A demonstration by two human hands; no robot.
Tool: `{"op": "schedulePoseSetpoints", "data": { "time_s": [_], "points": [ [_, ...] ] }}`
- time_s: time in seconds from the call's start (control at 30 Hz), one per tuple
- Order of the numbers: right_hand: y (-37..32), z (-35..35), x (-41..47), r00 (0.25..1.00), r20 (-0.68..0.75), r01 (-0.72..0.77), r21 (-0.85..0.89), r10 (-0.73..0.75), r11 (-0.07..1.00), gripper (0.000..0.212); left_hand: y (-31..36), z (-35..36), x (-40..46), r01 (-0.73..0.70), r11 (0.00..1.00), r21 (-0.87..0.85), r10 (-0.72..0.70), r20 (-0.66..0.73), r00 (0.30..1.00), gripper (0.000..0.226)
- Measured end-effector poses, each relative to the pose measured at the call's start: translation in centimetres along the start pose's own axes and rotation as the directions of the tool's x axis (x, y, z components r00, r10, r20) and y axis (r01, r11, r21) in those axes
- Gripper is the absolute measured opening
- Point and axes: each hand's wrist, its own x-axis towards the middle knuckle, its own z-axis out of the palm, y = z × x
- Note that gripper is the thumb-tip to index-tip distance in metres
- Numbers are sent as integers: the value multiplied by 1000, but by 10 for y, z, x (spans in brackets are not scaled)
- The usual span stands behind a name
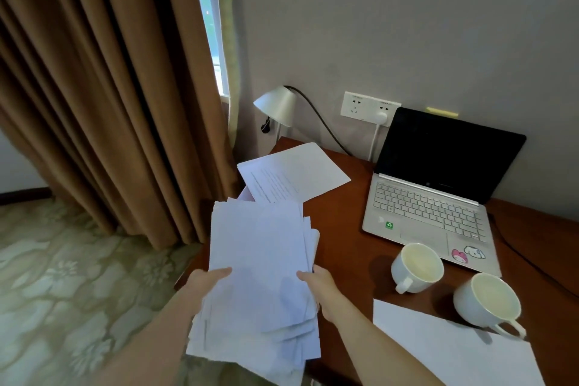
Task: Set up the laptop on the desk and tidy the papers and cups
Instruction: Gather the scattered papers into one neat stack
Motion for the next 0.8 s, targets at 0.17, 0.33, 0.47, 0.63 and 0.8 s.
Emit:
{"op": "schedulePoseSetpoints", "data": {
  "time_s": [0.17,0.33,0.47,0.63,0.8],
  "points": [
    [-3,-8,-2,1000,15,-9,5,9,1000,33,-1,11,-8,-82,995,64,77,84,993,39],
    [-1,-8,3,1000,6,-20,14,20,1000,34,-9,10,-11,-196,980,25,194,76,978,34],
    [0,-12,6,999,9,-49,0,49,999,32,-14,3,-22,-297,954,-26,298,86,951,27],
    [2,-24,9,999,38,-34,108,30,994,46,-10,-27,-49,-414,902,-124,426,101,899,33],
    [-37,-28,-3,962,190,108,389,-194,915,64,32,-42,-75,-607,766,-212,641,169,749,28]
  ]
}}
